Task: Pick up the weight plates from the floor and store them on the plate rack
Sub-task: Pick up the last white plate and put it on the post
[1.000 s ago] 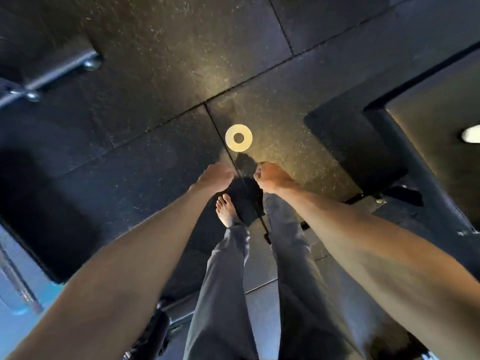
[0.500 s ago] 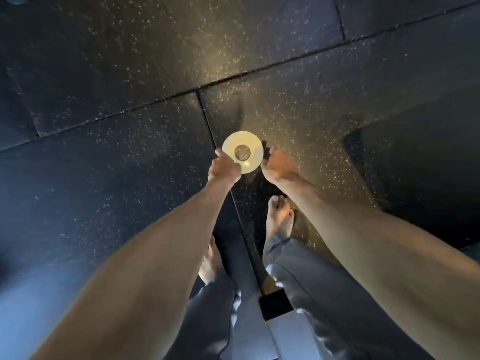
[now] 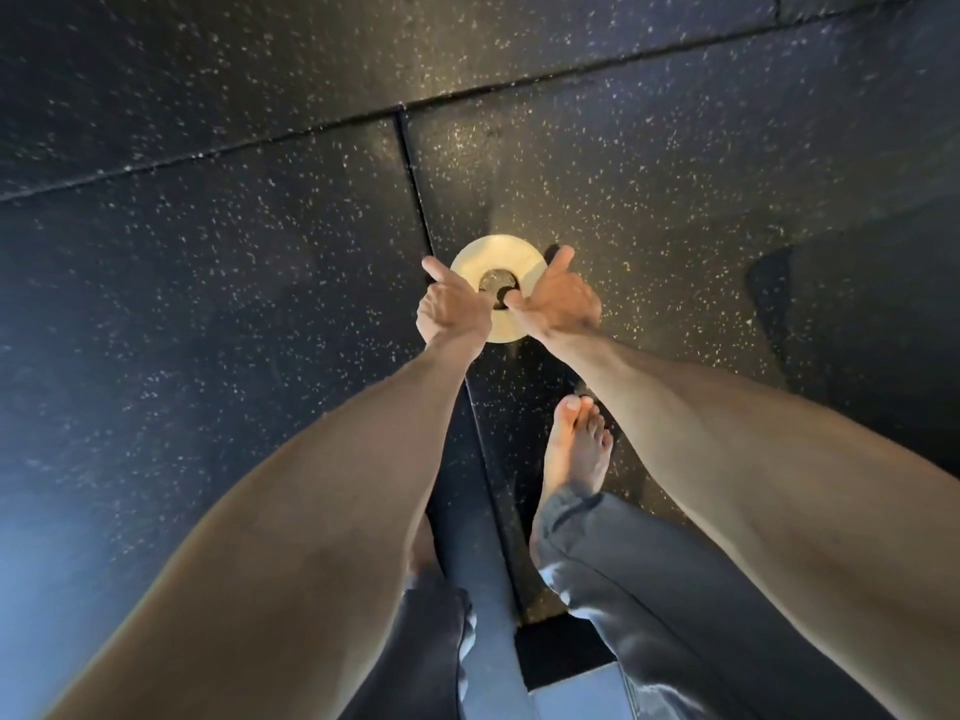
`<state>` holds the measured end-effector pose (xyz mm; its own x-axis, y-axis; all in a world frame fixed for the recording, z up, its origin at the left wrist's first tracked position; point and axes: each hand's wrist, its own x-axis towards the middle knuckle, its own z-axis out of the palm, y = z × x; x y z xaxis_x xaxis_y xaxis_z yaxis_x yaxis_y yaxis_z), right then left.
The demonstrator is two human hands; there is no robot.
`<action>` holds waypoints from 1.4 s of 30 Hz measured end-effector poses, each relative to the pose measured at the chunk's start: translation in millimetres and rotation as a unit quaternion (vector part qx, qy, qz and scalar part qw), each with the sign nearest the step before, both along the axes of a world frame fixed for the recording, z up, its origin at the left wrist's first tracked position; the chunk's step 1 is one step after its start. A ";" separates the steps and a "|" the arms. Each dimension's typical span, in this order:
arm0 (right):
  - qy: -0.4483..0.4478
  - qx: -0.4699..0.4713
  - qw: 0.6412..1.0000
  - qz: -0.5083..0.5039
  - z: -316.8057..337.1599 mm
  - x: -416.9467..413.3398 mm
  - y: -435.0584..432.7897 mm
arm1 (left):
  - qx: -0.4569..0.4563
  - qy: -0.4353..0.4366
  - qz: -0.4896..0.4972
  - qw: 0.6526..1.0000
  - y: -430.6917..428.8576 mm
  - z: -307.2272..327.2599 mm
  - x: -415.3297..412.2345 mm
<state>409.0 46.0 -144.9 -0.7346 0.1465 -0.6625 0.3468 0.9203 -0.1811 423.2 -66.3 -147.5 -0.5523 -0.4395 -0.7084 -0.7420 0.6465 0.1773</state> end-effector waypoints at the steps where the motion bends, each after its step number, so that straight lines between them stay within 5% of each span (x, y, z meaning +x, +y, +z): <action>1: -0.002 0.007 1.000 0.011 6.8 -0.5 -2.1 | -0.002 -0.007 -0.006 1.000 -3.1 5.1 2.9; 9: -0.001 -0.005 0.997 0.078 164.8 11.0 -49.0 | 0.020 -0.075 0.023 0.997 -63.5 149.4 33.2; 15: -0.022 -0.217 0.976 0.001 357.2 30.9 -112.7 | 0.110 -0.098 0.163 0.976 -138.3 346.5 69.8; 19: 0.024 -0.269 0.947 0.172 480.0 59.3 -138.6 | 0.244 -0.147 0.259 0.923 -182.8 466.6 121.3; 23: 0.033 -0.318 0.882 0.346 568.7 94.7 -157.5 | 0.356 -0.199 0.319 0.856 -211.0 566.2 186.1; 29: 0.045 -0.345 0.801 0.487 655.3 157.7 -200.9 | 0.455 -0.118 0.458 0.754 -207.7 662.9 300.5; 34: 0.067 -0.272 0.722 0.633 701.2 220.2 -233.8 | 0.402 0.052 0.570 0.715 -170.2 712.9 395.5; 38: 0.024 -0.249 0.690 0.679 722.6 286.7 -255.7 | 0.253 0.230 0.719 0.605 -127.1 736.8 465.2; 42: -0.041 -0.257 0.652 0.712 735.2 372.1 -269.2 | 0.109 0.270 0.785 0.547 -93.8 745.0 534.1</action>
